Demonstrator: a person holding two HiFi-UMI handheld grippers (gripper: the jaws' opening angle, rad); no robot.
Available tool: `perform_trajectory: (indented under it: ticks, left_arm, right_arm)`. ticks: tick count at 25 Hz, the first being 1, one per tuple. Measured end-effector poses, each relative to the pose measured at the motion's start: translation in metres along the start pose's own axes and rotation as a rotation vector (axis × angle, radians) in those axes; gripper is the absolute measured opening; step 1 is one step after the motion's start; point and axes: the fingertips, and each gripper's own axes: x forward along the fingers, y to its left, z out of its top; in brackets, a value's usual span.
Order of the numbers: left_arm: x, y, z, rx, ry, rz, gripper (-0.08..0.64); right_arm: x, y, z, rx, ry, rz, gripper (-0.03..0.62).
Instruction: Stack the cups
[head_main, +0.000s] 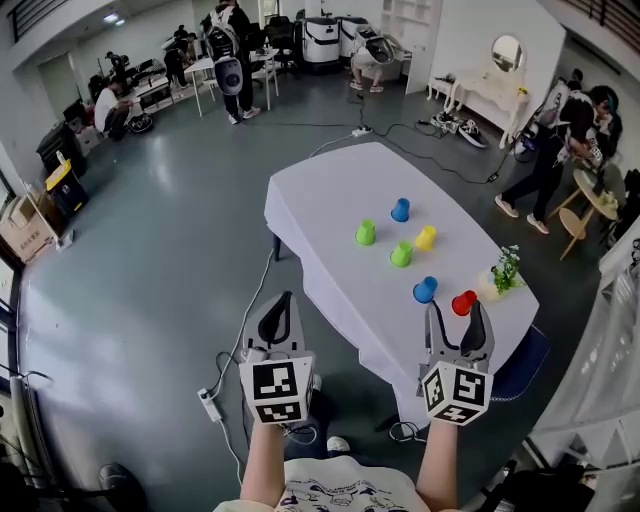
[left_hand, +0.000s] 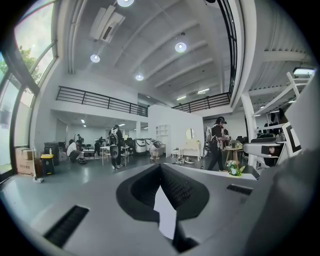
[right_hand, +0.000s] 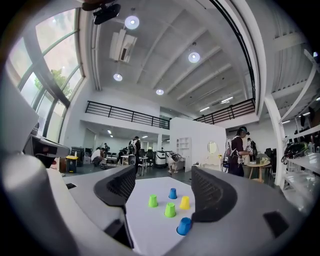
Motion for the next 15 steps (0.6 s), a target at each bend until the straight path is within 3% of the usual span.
perform_trajectory:
  ticks: [9, 15]
  left_arm:
    - [0.135, 0.039, 0.009, 0.004, 0.001, -0.075, 0.014]
    - [0.253, 0.092, 0.021, 0.013, -0.001, -0.145, 0.014]
  right_arm:
    - [0.123, 0.008, -0.008, 0.004, 0.014, -0.075, 0.35]
    - [0.23, 0.033, -0.012, 0.004, 0.02, -0.144, 0.35]
